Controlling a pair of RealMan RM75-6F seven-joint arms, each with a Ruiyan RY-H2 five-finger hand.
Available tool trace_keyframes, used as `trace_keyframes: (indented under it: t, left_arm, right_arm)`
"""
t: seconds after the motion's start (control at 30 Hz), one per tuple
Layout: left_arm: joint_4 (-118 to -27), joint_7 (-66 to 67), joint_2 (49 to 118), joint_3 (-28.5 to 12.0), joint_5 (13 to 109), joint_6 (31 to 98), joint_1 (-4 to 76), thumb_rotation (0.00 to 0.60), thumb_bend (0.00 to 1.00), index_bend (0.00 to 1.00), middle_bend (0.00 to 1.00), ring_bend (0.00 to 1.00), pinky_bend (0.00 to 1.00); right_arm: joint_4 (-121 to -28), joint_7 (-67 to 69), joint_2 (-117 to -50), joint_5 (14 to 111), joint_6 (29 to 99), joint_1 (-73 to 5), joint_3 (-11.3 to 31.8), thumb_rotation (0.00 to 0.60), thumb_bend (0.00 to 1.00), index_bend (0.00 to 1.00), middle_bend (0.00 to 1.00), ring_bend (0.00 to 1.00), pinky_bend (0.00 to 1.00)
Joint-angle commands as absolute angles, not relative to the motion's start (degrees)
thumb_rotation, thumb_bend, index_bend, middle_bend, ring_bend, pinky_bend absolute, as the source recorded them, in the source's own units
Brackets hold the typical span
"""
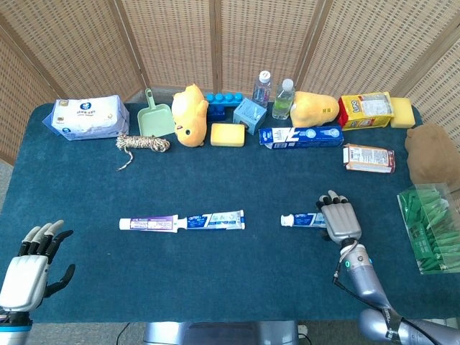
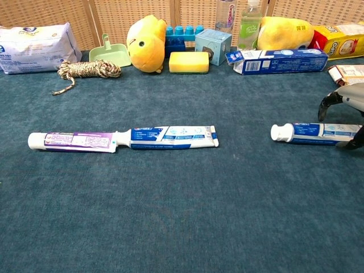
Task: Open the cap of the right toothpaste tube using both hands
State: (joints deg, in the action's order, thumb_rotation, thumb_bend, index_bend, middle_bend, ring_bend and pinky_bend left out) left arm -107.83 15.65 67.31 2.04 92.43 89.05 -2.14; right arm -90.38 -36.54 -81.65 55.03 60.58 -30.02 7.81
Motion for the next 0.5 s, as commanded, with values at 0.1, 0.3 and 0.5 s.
trace_keyframes:
  t: [0.1,0.3,0.5]
  left_arm:
    - [-107.6,15.5,67.5,2.0,92.3,88.9,-2.0,0.6,0.32,0.19,0.12,0.1,0.07]
    - [-107.3,15.1,67.7,2.0,92.2,88.9,-2.0,0.6,0.31,0.19,0.11,0.1,0.07]
    - [-107.1,14.6,67.7,2.1,92.1,88.9,-2.0,0.6,0.31,0.19,0.11,0.1,0.07]
  right_arm:
    - [-90.2,-37.5,-81.7,53.1,59.9,-31.0,8.0,0.6,0.26,0.32,0.23,0.09,0.21]
    - [-91.0,-39.5,-81.2,50.2,59.2,-32.6,8.0,0.6,0.26,0.34,0.23,0.08,0.21]
    - [-91.4,-41.9,-81.1,46.6,57.9,-34.7,7.9,0.6,0.3,0.49,0.24,0.08,0.21]
